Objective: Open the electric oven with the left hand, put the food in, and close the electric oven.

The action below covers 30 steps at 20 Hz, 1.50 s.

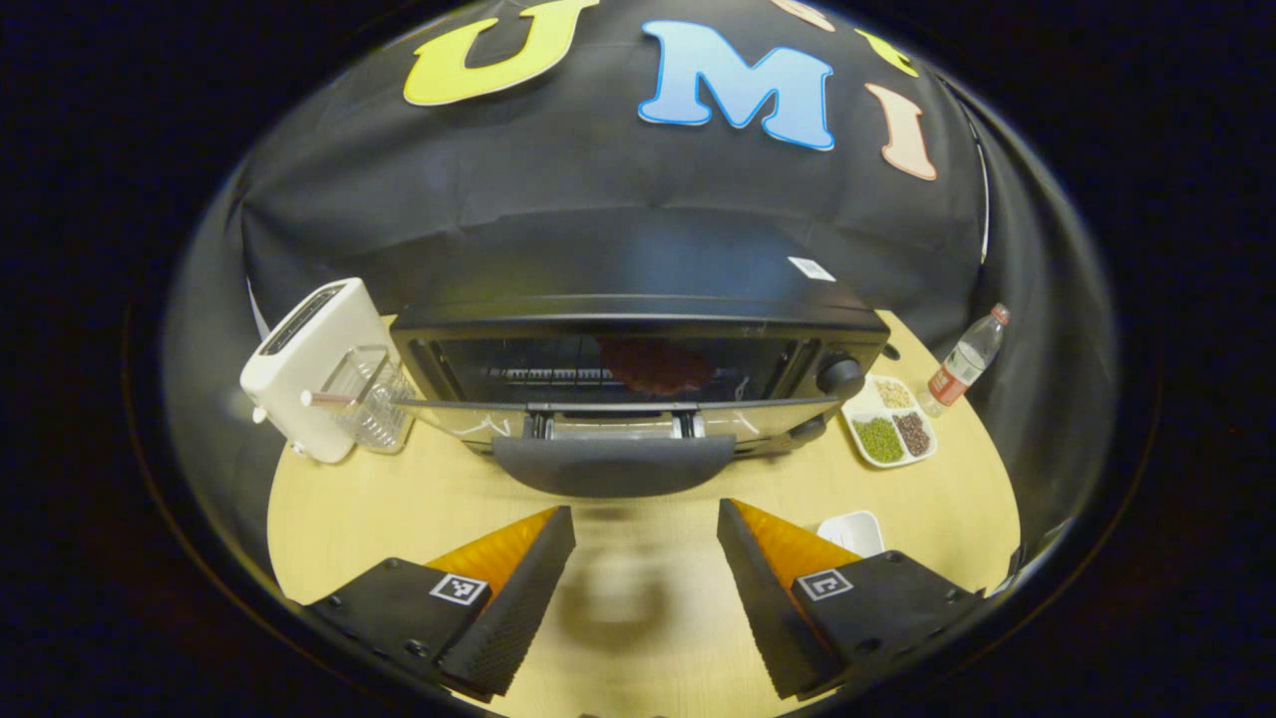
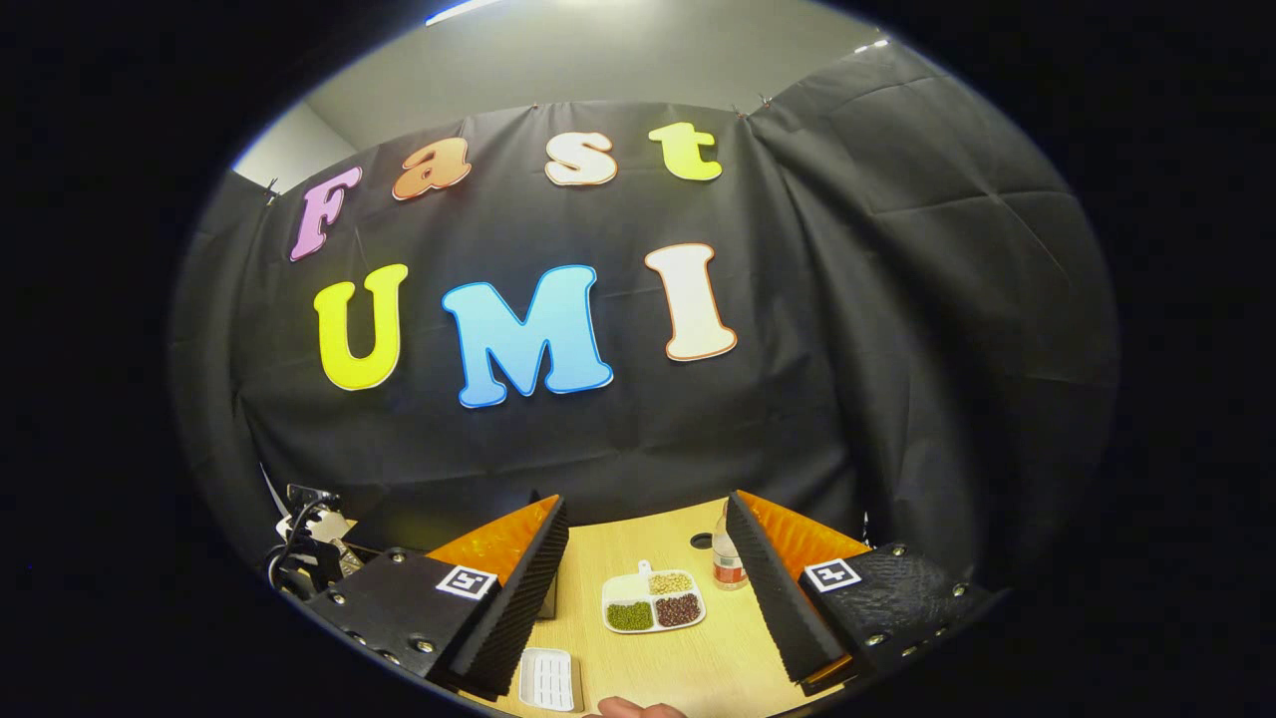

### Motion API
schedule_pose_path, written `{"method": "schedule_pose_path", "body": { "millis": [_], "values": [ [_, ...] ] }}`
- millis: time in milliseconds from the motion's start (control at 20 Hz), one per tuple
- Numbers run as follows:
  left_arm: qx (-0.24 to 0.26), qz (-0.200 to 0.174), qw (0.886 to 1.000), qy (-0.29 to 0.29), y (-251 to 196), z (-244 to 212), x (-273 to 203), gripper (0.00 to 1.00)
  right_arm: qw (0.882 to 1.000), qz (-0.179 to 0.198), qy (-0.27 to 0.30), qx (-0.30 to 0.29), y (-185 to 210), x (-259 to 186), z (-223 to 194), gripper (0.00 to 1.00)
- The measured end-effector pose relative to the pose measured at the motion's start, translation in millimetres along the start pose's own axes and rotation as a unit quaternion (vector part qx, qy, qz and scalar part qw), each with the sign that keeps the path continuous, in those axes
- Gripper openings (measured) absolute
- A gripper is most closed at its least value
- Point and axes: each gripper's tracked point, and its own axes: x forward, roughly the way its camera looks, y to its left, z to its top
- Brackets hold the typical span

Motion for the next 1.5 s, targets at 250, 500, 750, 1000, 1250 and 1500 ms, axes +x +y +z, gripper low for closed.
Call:
{"method": "schedule_pose_path", "body": {
  "millis": [250, 500, 750, 1000, 1250, 1500],
  "values": [
    [0.007, 0.019, 0.998, -0.065, 9, 39, -21, 0.96, 1.000, 0.008, 0.001, -0.001, 3, -1, 1, 0.96],
    [-0.014, 0.018, 0.986, -0.163, 10, 92, -88, 0.97, 0.999, 0.038, -0.004, -0.010, 27, -10, 9, 0.96],
    [-0.010, 0.020, 0.962, -0.272, 0, 142, -184, 0.94, 0.997, 0.068, -0.026, -0.014, 63, -23, 37, 0.96],
    [0.006, 0.036, 0.926, -0.377, -9, 171, -294, 0.99, 0.992, 0.106, -0.064, 0.003, 103, -48, 71, 0.96],
    [0.016, 0.011, 0.919, -0.393, -12, 172, -321, 0.97, 0.990, 0.116, -0.078, 0.001, 129, -63, 77, 0.96],
    [0.009, -0.006, 0.919, -0.394, 1, 169, -327, 0.94, 0.990, 0.114, -0.079, -0.002, 145, -78, 72, 0.96]
  ]
}}
